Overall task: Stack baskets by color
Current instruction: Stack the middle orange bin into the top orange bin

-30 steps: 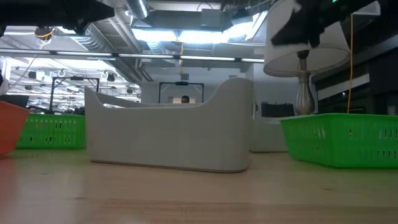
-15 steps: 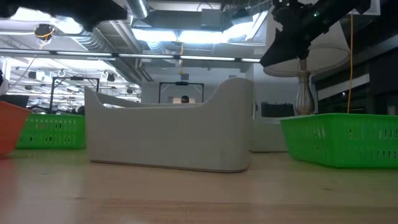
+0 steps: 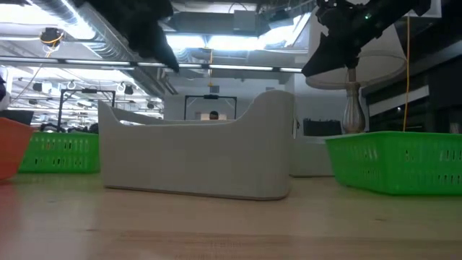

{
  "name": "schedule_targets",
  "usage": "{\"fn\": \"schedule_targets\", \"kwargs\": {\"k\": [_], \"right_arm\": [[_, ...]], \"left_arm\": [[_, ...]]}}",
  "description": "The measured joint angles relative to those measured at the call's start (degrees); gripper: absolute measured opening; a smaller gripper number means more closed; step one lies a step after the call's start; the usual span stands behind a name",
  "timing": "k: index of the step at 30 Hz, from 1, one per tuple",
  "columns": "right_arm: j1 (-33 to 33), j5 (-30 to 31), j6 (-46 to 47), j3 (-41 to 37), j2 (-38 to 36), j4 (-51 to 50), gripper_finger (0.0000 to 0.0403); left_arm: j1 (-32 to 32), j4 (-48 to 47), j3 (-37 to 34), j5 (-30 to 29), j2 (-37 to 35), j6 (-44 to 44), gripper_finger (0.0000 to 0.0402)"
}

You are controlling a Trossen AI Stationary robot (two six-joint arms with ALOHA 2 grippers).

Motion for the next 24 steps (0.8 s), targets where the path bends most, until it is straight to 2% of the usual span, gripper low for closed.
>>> {"fn": "schedule_targets", "kwargs": {"k": [6, 15, 17, 21, 24], "right_arm": [[0.0, 0.0, -0.02, -0.01, 0.0, 0.12, 0.0087], [0.0, 0.02, -1.28, -0.01, 0.0, 0.09, 0.0087], [0.0, 0.0, -1.75, -0.01, 0.0, 0.03, 0.0087], [0.0, 0.02, -1.79, -0.01, 0.0, -0.02, 0.0087], [0.0, 0.0, -1.86, -0.01, 0.0, -0.02, 0.0087]], "left_arm": [[2.79, -1.66, 2.56, 0.11, 9.69, 4.69, 0.0074], [3.36, -1.61, 4.14, 0.22, 18.08, 4.52, 0.0134], [3.36, -1.75, 4.24, 1.48, 19.24, 4.53, 0.0143], [3.36, -1.88, 4.24, 8.07, 21.7, 3.94, 0.0147], [3.32, -2.03, 4.24, 8.14, 23.86, 2.84, 0.0147]]}}
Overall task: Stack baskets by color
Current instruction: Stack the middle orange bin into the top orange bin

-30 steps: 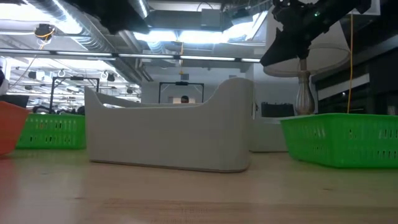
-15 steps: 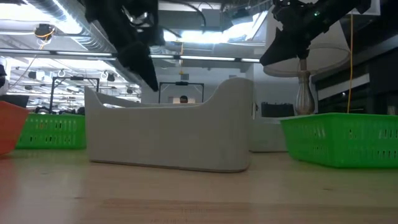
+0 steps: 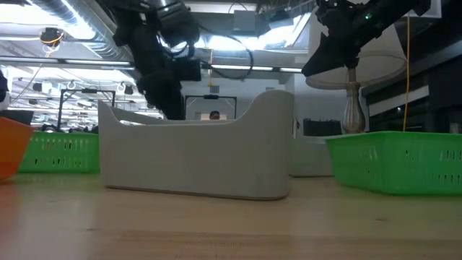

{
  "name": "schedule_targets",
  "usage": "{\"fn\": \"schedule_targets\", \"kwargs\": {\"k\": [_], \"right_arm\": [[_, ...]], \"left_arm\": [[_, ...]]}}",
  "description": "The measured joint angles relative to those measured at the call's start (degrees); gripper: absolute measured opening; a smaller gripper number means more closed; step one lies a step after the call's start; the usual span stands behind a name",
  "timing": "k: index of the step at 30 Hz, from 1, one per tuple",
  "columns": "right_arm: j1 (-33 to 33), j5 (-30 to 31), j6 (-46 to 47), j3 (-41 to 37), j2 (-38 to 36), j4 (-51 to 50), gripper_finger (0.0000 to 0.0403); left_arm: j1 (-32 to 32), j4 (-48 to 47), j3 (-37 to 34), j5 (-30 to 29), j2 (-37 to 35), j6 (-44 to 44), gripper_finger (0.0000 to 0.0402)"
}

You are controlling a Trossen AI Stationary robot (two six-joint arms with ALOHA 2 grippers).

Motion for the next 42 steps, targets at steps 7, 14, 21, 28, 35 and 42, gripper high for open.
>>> {"fn": "schedule_targets", "kwargs": {"k": [7, 14, 21, 28, 35, 42], "right_arm": [[0.0, 0.0, 0.17, 0.0, 0.0, -0.11, 0.0087], [0.0, 0.01, 0.14, 0.0, 0.0, -0.1, 0.0087], [0.0, 0.01, -1.51, -0.02, 0.0, -0.09, 0.0087], [0.0, 0.01, -2.56, -0.02, 0.0, -0.01, 0.0087], [0.0, -0.07, -2.38, -0.02, 0.0, -1.9, 0.0087], [0.02, -0.1, 2.31, -0.04, -0.01, -8.6, 0.0087]], "left_arm": [[0.0, -1.34, 0.0, -0.53, 5.08, -0.13, 0.0146], [-0.82, -0.92, 0.06, -6.92, 7.37, -0.25, 0.0062], [-1.9, -13.84, 10.71, -8.73, 2.85, 3.12, 0.0003], [3.94, -15.35, 31.65, -11.88, 3.63, 18.95, 0.0001], [16.18, -20.66, 47.52, 3.52, 17.23, 21.2, 0.0001], [18.55, -22.81, 56.76, 5.78, 33.3, 24.46, 0.0]]}}
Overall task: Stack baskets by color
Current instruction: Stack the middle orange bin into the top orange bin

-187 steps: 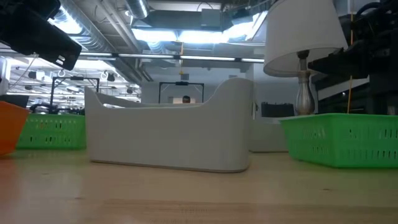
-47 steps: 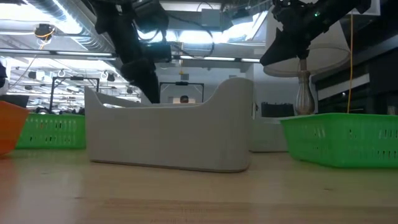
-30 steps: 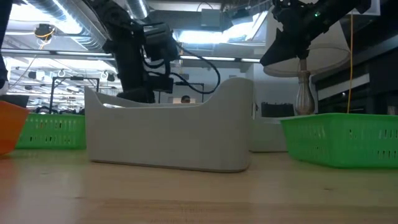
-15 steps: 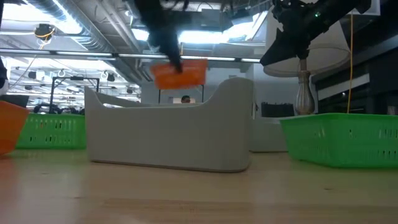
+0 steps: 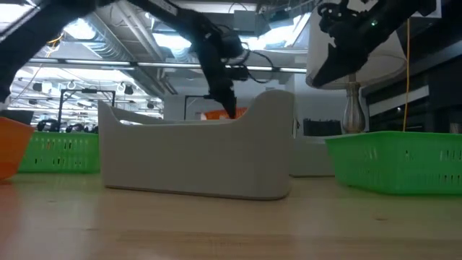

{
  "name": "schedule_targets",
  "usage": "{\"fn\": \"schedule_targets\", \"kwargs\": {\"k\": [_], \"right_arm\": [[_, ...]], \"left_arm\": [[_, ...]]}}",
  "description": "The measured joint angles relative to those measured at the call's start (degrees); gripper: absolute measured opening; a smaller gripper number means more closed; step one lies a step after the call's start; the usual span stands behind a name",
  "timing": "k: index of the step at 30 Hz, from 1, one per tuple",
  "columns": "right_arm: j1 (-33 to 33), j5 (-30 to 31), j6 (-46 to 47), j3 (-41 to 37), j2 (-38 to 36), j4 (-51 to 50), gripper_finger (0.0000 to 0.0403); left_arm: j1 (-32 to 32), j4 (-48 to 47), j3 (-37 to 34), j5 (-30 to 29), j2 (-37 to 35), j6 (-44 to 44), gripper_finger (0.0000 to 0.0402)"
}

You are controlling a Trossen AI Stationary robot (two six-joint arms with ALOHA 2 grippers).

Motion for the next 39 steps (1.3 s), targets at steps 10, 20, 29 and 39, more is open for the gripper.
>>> {"fn": "schedule_targets", "kwargs": {"k": [10, 20, 29, 39], "right_arm": [[0.0, -0.12, 8.6, 0.0, -0.01, -6.29, 0.0087], [0.02, -0.22, 16.29, 0.0, -0.01, -12.56, 0.0087], [0.02, -0.55, 16.22, 0.0, -0.01, -12.6, 0.0087], [0.02, -0.57, 16.09, 0.0, -0.01, -12.77, 0.0087]], "left_arm": [[-4.54, 0.2, 6.67, -3.61, 3.4, 3.61, 0.0], [-3.55, 1.26, 5.75, -5.29, 4.98, 0.72, 0.0], [-3.33, 0.22, 5.73, -4.95, 5.13, -0.23, 0.0], [-3.69, 0.39, 5.73, -4.97, 5.13, 0.76, 0.0031]]}}
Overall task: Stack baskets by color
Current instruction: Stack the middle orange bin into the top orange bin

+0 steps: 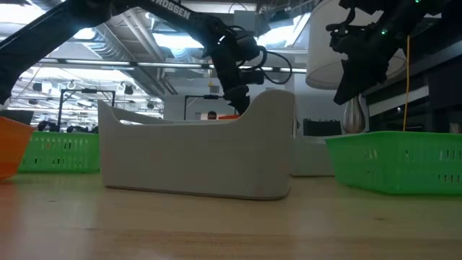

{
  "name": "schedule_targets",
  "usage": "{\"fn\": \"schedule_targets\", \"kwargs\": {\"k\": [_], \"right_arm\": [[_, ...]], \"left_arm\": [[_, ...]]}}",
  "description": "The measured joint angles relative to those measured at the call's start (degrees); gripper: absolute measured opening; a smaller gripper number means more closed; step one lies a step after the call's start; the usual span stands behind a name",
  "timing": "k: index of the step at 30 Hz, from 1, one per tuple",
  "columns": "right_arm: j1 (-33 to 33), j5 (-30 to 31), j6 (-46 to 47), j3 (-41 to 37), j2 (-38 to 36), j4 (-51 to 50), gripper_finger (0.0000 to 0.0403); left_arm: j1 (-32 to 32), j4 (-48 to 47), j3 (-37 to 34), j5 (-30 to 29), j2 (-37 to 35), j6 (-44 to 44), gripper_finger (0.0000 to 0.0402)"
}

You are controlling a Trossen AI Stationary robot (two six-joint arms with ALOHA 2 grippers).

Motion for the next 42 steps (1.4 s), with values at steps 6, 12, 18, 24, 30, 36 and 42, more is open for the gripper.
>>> {"fn": "schedule_targets", "kwargs": {"k": [6, 12, 18, 24, 30, 36, 42], "right_arm": [[0.0, 0.01, 0.0, 0.0, 0.0, 0.0, 0.0087], [0.0, 0.01, -0.02, 0.0, 0.0, -0.02, 0.0087], [0.0, 0.01, -0.02, 0.0, 0.0, -0.26, 0.0087], [0.09, -0.28, 0.0, 0.0, 0.0, -0.66, 0.0087], [0.11, -0.47, -0.02, 0.0, 0.02, -0.76, 0.0087], [0.11, -0.47, -0.02, 0.0, 0.02, -0.79, 0.0087], [0.13, -0.9, 0.04, 0.0, 0.02, -0.79, 0.0087]], "left_arm": [[-0.03, 0.47, 0.0, -3.0, 0.0, 0.11, 0.0063], [0.0, 0.49, 0.0, -4.44, -0.02, 0.06, 0.007], [-0.81, 0.59, -0.01, -7.37, 1.01, 0.08, 0.0071], [-1.48, 0.57, -0.09, -11.86, 4.29, 0.19, 0.0071], [-2.92, 2.07, -0.09, -16.71, 4.24, 2.16, 0.0071], [-3.43, 2.0, 1.45, -20.39, 3.96, 3.07, 0.0071], [-3.43, 0.77, 1.51, -20.35, 3.96, 0.99, 0.0071]]}}
